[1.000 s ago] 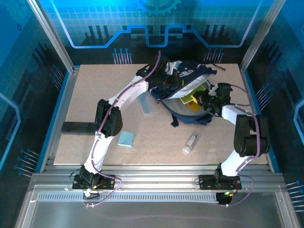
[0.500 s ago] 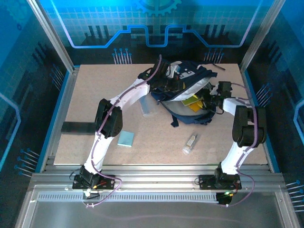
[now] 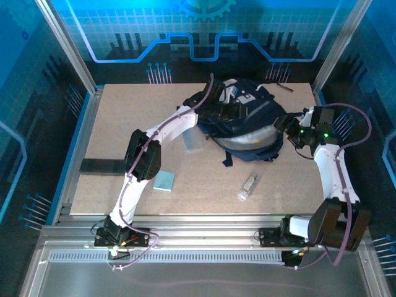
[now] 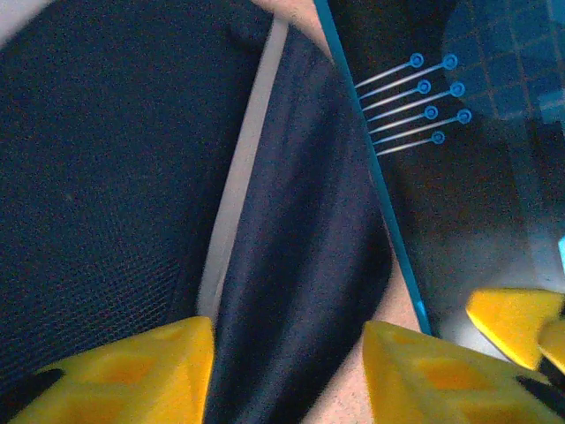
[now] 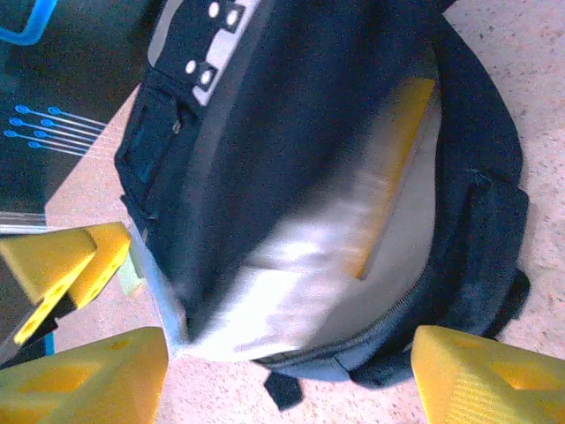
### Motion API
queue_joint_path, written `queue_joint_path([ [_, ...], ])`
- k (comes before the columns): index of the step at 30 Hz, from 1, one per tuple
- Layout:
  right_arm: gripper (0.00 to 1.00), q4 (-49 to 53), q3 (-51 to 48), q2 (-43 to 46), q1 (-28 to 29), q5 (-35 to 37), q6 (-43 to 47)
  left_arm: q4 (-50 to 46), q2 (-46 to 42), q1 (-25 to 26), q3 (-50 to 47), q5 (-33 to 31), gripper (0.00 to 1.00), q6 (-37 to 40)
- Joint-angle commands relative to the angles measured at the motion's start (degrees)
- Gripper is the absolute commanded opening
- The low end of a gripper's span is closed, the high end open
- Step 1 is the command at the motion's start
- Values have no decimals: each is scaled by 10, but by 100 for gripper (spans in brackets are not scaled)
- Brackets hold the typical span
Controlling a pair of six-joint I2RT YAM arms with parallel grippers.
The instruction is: Pack books, pencil case, and school supplies into a backpack
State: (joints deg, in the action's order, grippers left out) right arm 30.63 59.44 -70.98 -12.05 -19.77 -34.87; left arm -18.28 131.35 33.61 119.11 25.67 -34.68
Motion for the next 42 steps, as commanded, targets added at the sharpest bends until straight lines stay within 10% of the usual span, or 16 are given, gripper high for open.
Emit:
queue_joint_path([
  [1, 74, 54, -9, 33, 31, 49, 13, 45, -63, -10, -65, -20, 54, -15],
  [15, 75, -46, -35, 28, 200, 110, -100, 220, -192, -124, -408, -98, 62, -141],
  [30, 74, -108, -55, -29, 338, 171, -152, 172, -28, -105, -292, -172, 57, -208],
  [36, 68, -141, -53, -74, 389, 195, -157, 202, -22, -102, -299, -167, 0, -222],
  [42, 49, -195, -38, -161, 434, 197, -154, 236, -83, -87, -334, -153, 0, -250],
])
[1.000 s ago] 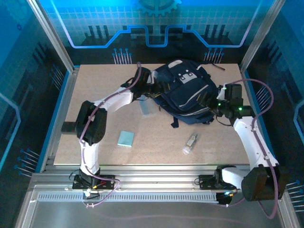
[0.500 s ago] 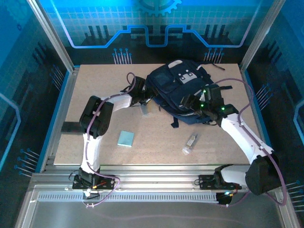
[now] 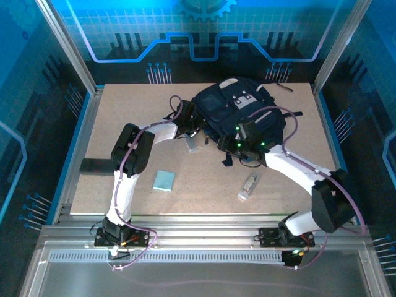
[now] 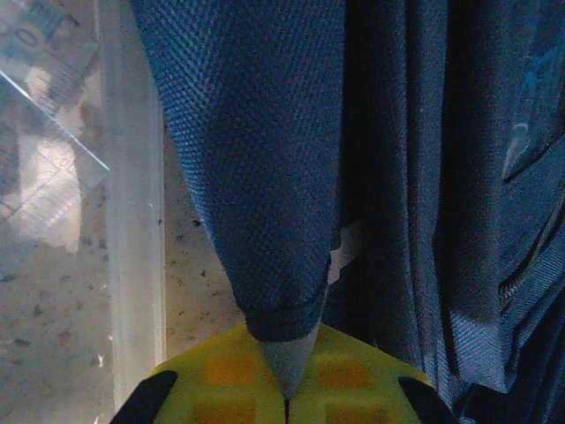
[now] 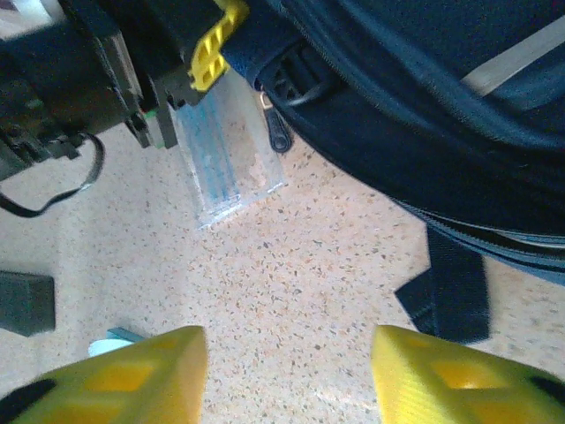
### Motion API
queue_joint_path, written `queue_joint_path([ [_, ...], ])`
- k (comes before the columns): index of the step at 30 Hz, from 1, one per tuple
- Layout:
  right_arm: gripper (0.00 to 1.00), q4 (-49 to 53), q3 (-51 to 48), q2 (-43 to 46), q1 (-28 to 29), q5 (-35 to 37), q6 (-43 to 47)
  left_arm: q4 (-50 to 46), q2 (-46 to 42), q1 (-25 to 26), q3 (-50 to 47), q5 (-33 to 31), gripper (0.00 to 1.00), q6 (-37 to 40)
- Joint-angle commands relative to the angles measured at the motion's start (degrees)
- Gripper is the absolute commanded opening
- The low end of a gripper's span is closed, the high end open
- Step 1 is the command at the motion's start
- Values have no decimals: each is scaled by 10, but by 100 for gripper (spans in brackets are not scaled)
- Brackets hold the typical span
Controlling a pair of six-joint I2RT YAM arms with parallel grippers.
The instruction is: Pack books, pencil case, and school supplies into a backpack
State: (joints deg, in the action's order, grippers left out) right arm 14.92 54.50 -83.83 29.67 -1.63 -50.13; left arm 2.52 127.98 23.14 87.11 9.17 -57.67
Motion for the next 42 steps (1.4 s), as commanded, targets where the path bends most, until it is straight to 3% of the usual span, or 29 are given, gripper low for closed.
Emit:
queue_joint_path([
  [1, 47, -41, 21, -49, 23, 17, 1, 32, -59, 22, -17, 15, 0, -26],
  [12, 45, -43, 108, -166, 82, 185, 16, 67, -117, 49, -43, 36, 0, -67],
  [21, 48, 57, 203, -252, 112, 402, -16, 89, -146, 53, -78, 36, 0, -79],
  [24, 48, 70, 219, -270, 115, 442, -18, 94, -152, 54, -84, 35, 0, -81],
  [26, 46, 69, 226, -281, 114, 455, -18, 96, -154, 53, -86, 37, 0, -82],
  [29, 34, 64, 236, -290, 113, 464, -10, 100, -157, 54, -89, 38, 0, -83],
  [35, 0, 41, 224, -277, 112, 460, 26, 107, -159, 54, -98, 35, 0, -86],
  [39, 0, 24, 199, -252, 110, 420, 73, 106, -152, 53, -94, 29, 0, -84],
  [42, 0, 7, 160, -218, 95, 331, 102, 102, -140, 48, -84, 25, 0, -77],
])
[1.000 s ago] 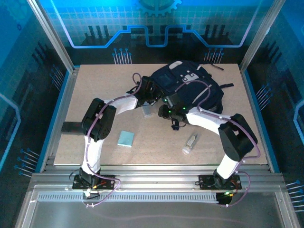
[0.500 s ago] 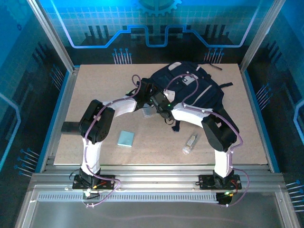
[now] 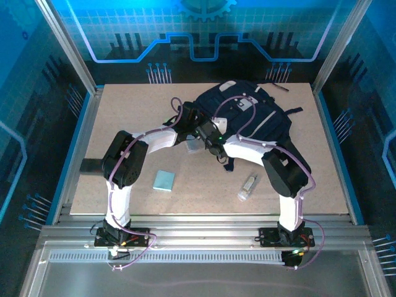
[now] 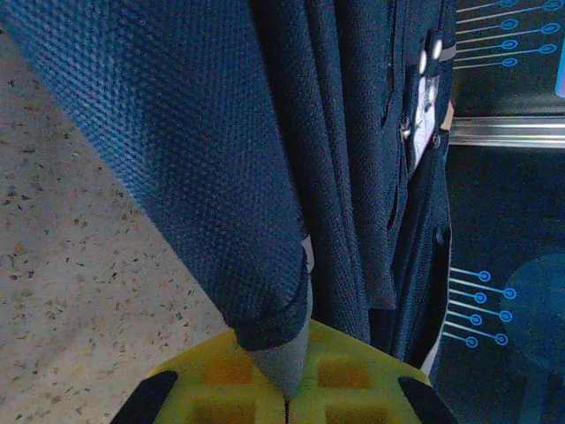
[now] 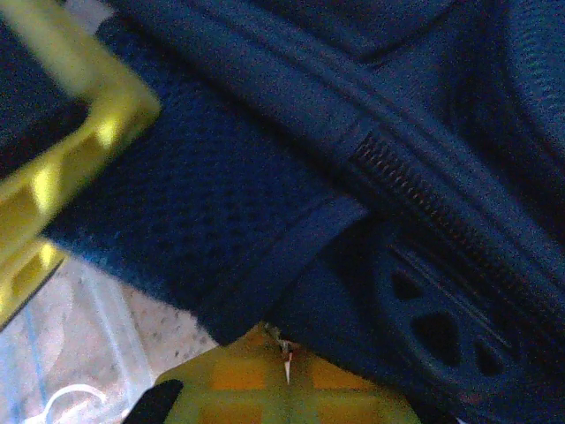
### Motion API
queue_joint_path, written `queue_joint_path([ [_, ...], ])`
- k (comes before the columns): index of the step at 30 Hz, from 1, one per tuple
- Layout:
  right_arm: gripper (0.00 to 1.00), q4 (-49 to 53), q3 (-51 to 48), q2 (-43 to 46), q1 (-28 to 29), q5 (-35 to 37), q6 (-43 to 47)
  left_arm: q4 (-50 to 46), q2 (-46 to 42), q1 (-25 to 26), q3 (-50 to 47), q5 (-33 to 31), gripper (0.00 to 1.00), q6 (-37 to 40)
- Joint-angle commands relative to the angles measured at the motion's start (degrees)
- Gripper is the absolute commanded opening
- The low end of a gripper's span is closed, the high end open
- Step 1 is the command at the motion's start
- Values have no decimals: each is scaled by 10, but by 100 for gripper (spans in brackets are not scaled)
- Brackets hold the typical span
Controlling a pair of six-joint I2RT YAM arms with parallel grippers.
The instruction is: Pack books, pencil case, and school supplies into a backpack
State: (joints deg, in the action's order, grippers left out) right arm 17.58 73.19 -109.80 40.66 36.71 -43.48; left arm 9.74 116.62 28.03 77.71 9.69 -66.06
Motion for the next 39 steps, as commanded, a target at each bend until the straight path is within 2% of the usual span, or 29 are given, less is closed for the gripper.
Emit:
queue_joint_path([
  [1, 0, -21, -42, 56, -23, -90, 41, 28, -20, -4, 15, 20, 0, 9],
  [7, 0, -3, -104, 116, -66, -279, 100, 12, 6, -22, 49, 15, 0, 30],
  [16, 0, 108, -138, 168, -124, -391, 142, -7, 28, -37, 88, 24, 0, 49],
  [19, 0, 127, -148, 195, -139, -386, 147, -6, 30, -39, 89, 36, 0, 47],
  [23, 0, 95, -141, 211, -138, -395, 111, 9, 20, -33, 69, 45, 0, 33],
  [31, 35, -5, -86, 150, -90, -353, 22, 23, -17, -8, 43, 45, 0, 14],
  [36, 40, -23, -47, 92, -77, -291, -9, 41, -32, 0, 25, 47, 0, -5],
  [39, 42, -12, -23, 62, -69, -227, -21, 50, -44, 5, 14, 49, 0, -15],
])
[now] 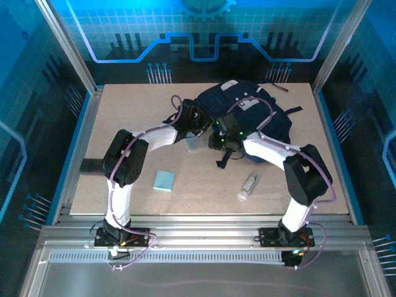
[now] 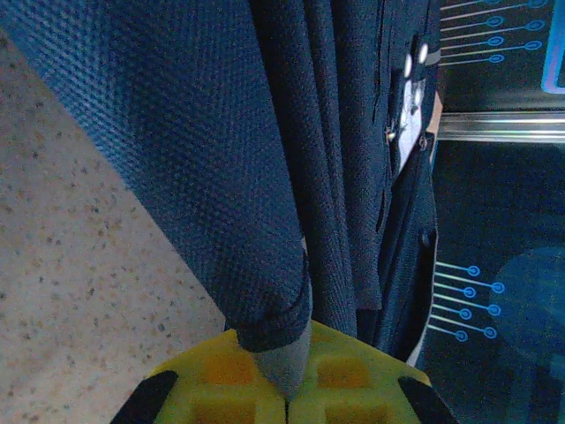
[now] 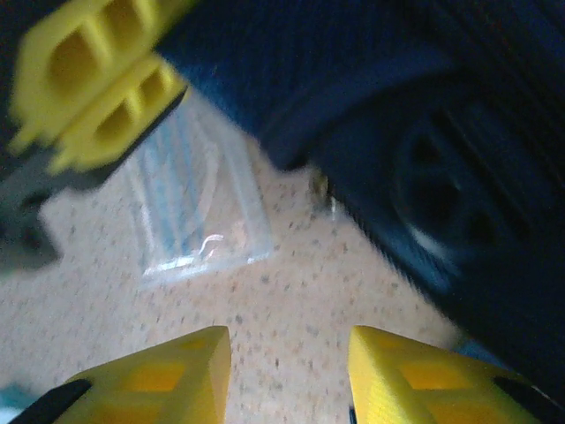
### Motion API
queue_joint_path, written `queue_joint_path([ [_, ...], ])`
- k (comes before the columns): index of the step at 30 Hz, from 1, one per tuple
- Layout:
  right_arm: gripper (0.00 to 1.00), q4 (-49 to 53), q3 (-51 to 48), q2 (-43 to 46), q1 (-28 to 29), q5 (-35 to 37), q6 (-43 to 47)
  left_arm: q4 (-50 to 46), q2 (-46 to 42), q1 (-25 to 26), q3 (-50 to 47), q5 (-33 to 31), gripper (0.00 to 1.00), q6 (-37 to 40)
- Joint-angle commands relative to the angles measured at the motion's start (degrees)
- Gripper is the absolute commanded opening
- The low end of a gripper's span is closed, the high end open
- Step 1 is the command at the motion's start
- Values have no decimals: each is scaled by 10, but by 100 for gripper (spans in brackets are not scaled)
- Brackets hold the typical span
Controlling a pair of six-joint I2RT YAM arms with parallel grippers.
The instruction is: Pack books, pencil case, and school supplies into a backpack
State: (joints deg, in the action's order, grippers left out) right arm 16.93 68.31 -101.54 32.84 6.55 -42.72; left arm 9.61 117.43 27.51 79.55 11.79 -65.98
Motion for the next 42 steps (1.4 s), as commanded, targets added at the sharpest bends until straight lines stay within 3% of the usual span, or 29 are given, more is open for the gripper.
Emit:
queue_joint_path([
  [1, 43, 6, 34, -28, 12, 106, -34, 52, -56, 12, -7, 29, 0, -15],
  [9, 45, 42, 89, -69, 41, 293, -30, 58, -81, 23, -25, 37, 0, -22],
  [15, 35, 31, 105, -87, 51, 362, -35, 60, -88, 33, -35, 44, 0, -29],
  [19, 31, -15, 86, -79, 48, 371, -19, 67, -89, 34, -42, 51, 0, -39],
  [26, 20, -100, 52, -53, 38, 334, 0, 69, -88, 37, -51, 52, 0, -43],
  [30, 0, -139, 26, -36, 23, 295, 12, 76, -82, 37, -57, 52, 0, -50],
  [36, 0, -141, -22, 11, -8, 189, 42, 74, -61, 23, -42, 45, 0, -34],
  [42, 0, -18, -31, 46, -49, 34, 70, 66, -33, -2, -15, 41, 0, -11],
])
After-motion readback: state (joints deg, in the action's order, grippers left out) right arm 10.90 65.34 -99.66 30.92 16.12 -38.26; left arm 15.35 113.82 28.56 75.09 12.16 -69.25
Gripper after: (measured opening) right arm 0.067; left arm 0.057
